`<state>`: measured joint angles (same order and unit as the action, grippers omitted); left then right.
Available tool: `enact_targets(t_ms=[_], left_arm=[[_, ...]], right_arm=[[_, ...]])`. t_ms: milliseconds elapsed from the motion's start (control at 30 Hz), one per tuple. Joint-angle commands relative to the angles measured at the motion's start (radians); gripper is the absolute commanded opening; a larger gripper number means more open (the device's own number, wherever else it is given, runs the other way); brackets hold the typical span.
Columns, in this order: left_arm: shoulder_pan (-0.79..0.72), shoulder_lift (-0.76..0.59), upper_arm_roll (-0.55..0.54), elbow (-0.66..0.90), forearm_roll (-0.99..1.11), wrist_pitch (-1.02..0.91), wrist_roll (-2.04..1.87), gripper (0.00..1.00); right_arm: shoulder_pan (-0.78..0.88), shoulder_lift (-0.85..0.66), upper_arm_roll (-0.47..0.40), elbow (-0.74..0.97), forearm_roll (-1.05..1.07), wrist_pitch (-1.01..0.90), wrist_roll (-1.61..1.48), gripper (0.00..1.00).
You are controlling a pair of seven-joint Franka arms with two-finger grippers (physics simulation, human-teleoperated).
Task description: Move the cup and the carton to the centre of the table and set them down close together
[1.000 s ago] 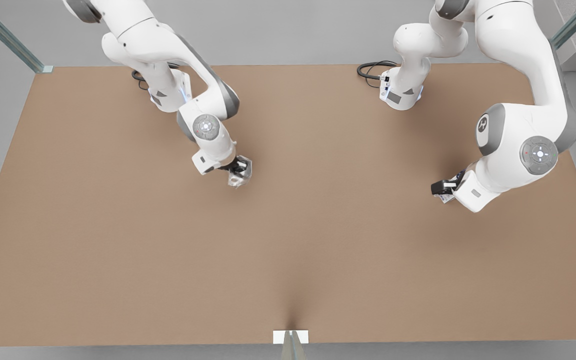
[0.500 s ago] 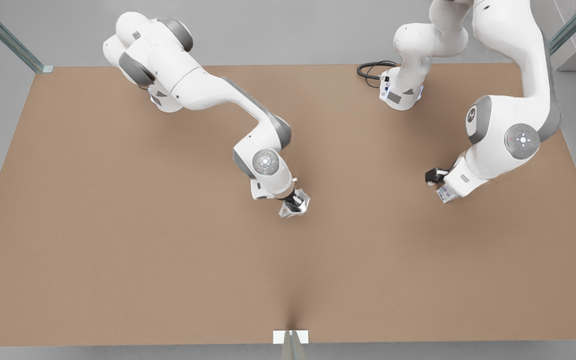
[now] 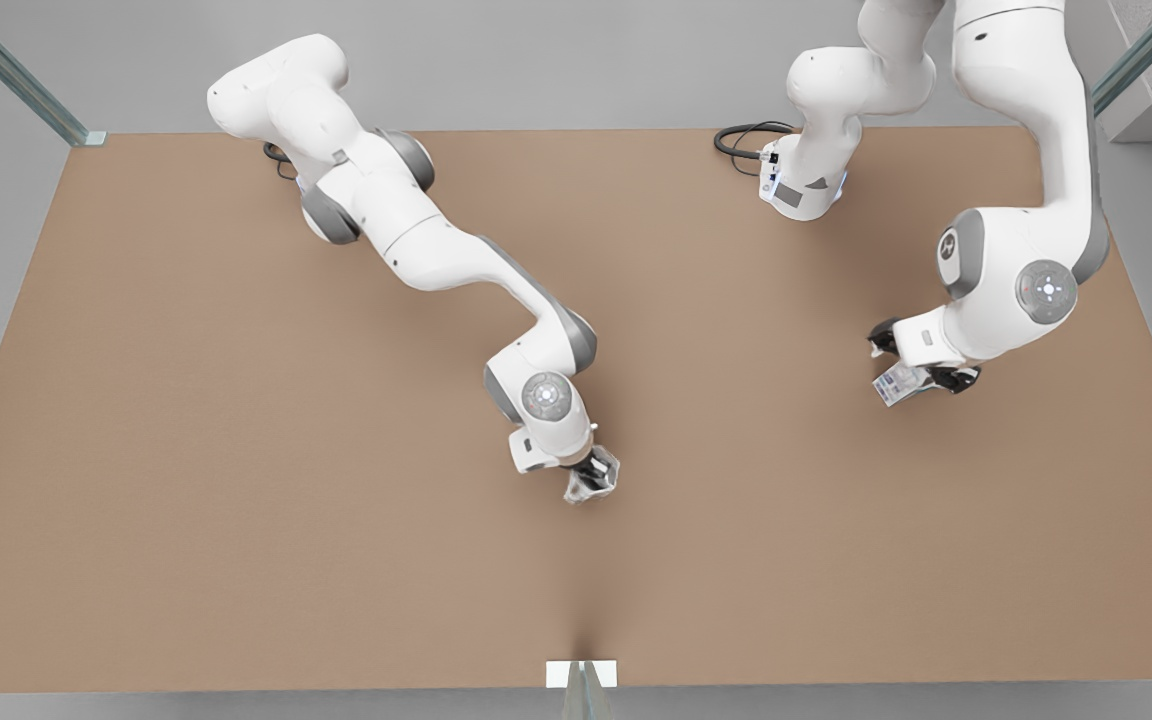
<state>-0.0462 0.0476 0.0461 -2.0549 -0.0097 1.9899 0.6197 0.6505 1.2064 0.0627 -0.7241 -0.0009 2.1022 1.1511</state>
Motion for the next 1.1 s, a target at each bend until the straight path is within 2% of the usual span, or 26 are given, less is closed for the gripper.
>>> enact_targets(t_ms=[0,133,167,200,233,300,700,933,1067], left_arm=[[-0.027,0.0,0.0,-0.011,-0.035,0.016,0.0,1.0],[-0.003,0.02,0.0,-0.014,-0.058,0.027,0.13,1.0],[-0.004,0.017,0.0,-0.014,-0.061,0.027,0.185,1.0],[-0.004,0.017,0.0,-0.014,-0.081,0.029,0.199,1.0],[-0.003,0.018,0.0,-0.014,-0.082,0.041,0.235,1.0],[0.002,0.02,0.005,-0.016,-0.082,0.047,0.302,1.0],[0.002,-0.003,0.006,-0.143,-0.082,0.207,0.382,1.0],[0.002,0.001,0.024,-0.142,-0.081,0.271,0.383,1.0],[0.002,0.011,0.075,-0.143,-0.076,0.297,0.462,1.0]], right_arm=[[0.0,0.002,-0.001,-0.001,-0.004,0.007,0.001,0.21],[0.012,0.028,-0.004,-0.001,-0.005,0.03,0.001,0.21],[0.011,0.028,-0.004,-0.001,-0.004,0.03,-0.001,0.55],[0.009,0.03,-0.004,-0.001,-0.004,0.03,0.001,0.61],[0.009,0.028,-0.004,-0.001,-0.004,0.03,0.002,0.62],[0.009,0.028,-0.004,-0.002,-0.004,0.032,0.002,1.0],[0.011,0.021,0.02,0.003,-0.002,-0.037,0.025,1.0],[0.023,0.019,0.063,0.018,-0.002,-0.044,0.048,1.0],[0.028,0.022,0.065,0.02,-0.001,-0.031,0.048,1.0]])
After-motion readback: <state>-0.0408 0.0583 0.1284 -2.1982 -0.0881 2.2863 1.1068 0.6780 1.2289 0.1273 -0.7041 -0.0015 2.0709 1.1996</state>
